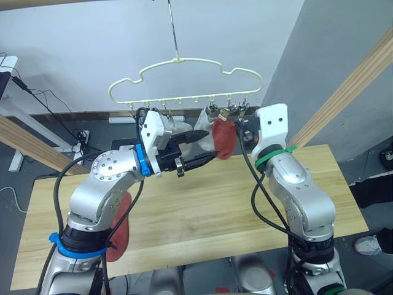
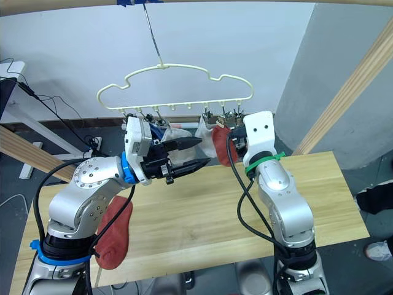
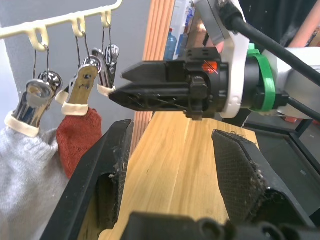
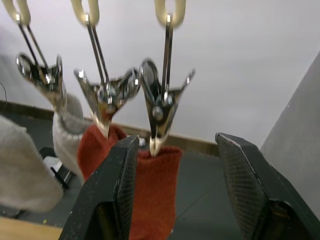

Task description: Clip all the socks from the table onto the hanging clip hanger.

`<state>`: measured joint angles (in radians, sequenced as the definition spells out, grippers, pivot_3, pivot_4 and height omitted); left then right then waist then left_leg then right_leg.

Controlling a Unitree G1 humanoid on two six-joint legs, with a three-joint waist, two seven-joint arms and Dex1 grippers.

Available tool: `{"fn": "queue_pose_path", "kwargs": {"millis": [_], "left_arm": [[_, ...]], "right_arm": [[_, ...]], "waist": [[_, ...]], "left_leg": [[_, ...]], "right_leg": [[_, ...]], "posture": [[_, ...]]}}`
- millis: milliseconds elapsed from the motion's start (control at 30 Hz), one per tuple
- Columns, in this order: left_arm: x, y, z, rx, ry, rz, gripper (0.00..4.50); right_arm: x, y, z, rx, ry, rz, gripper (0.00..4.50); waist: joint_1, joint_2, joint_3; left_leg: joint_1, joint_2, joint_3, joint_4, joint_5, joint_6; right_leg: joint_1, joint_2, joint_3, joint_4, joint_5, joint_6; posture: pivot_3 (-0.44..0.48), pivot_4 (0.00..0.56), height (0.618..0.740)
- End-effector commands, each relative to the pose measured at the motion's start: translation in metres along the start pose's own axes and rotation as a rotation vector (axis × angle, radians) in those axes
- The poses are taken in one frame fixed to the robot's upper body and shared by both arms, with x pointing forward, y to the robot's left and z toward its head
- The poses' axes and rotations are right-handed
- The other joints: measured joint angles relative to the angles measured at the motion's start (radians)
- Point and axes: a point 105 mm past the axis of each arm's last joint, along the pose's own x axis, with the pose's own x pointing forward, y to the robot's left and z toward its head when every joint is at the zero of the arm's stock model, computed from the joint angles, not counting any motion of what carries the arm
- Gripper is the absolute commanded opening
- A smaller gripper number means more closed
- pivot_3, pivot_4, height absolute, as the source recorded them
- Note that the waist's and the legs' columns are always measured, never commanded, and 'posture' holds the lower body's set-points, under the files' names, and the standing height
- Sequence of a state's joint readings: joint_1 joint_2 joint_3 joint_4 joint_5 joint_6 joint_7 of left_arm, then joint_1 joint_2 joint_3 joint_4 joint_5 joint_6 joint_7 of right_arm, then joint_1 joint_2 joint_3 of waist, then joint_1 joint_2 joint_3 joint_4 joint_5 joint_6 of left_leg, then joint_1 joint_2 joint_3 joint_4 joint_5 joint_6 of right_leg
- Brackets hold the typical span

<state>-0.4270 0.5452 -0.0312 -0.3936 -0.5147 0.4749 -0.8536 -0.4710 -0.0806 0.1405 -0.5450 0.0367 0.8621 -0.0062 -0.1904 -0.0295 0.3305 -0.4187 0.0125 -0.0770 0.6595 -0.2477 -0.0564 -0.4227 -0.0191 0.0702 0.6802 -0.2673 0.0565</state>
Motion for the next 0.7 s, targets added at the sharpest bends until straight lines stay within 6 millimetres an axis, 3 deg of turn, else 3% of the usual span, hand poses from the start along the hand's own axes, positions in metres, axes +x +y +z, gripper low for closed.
{"fn": "queue_pose_path", "kwargs": {"millis": [33, 700], "left_arm": [[0.000, -0.002, 0.013, 0.034, -0.043, -0.007, 2.77], [0.002, -0.001, 0.014, 0.046, -0.046, -0.014, 2.77]], "right_arm": [[0.003, -0.002, 0.014, -0.001, -0.069, -0.018, 2.55], [0.007, -0.018, 0.019, 0.004, -0.086, -0.138, 2.55]], "waist": [[0.000, 0.000, 0.000], [0.002, 0.000, 0.000]], "left_leg": [[0.000, 0.000, 0.000, 0.000, 0.000, 0.000], [0.000, 0.000, 0.000, 0.000, 0.000, 0.000]], "right_leg": [[0.000, 0.000, 0.000, 0.000, 0.000, 0.000], [0.000, 0.000, 0.000, 0.001, 0.000, 0.000]], "posture": [[-0.239, 0.284, 0.740], [-0.244, 0.286, 0.740]]}}
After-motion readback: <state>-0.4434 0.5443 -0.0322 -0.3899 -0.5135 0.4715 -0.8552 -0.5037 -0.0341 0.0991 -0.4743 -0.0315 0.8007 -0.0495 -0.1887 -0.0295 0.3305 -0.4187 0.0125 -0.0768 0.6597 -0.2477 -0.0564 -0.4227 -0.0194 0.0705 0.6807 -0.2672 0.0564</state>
